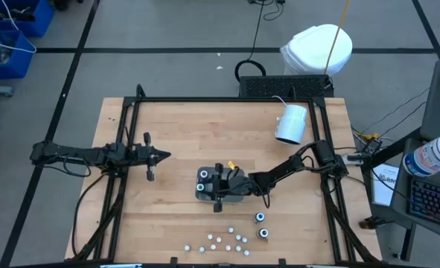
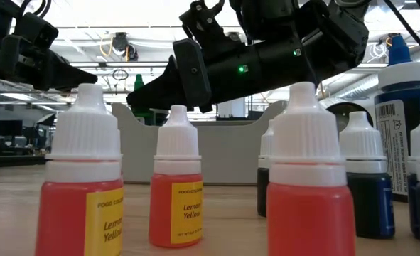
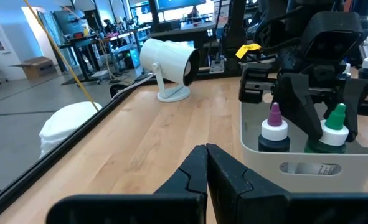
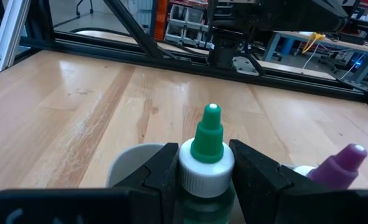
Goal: Pick & Place food coloring
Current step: Put the big green food coloring bottle into the gray bin
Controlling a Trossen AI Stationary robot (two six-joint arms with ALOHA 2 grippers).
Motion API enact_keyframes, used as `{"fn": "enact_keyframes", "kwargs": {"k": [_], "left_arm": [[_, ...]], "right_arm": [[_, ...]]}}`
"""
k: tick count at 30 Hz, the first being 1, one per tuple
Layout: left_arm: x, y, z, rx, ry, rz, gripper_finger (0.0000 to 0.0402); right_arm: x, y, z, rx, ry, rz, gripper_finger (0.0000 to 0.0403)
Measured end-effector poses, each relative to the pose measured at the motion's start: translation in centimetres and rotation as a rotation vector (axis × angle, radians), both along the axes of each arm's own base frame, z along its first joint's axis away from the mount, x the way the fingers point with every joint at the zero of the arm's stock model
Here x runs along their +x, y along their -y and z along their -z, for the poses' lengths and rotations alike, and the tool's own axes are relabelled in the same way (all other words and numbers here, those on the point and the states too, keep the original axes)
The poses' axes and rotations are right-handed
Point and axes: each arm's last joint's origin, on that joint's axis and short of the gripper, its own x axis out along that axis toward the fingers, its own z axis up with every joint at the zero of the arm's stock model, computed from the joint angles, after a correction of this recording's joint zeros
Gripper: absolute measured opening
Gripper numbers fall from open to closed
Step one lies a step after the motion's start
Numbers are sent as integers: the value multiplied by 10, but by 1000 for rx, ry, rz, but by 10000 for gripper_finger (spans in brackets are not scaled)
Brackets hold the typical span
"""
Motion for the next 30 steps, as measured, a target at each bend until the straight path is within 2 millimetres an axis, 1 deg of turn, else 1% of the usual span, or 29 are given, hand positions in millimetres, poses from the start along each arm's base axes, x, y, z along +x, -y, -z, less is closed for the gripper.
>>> {"fn": "enact_keyframes", "kwargs": {"k": [4,6,13,17,22,26,30], "left_arm": [[0,0,0,0,0,0,10],[0,0,0,0,-2,0,10],[0,0,1,1,-9,0,10],[0,0,1,1,-11,0,10],[0,0,2,2,-20,0,10],[0,0,2,2,-21,0,10],[0,0,2,2,-21,0,10]], "right_arm": [[0,0,0,0,-2,-2,123],[0,-1,0,5,-3,-1,130],[-1,-1,2,37,-10,9,183],[-1,-1,2,38,-11,9,200],[-5,-3,-9,16,-43,-1,202],[-8,-7,-25,0,-24,0,200],[-11,-11,-31,-23,-32,-7,201]]}}
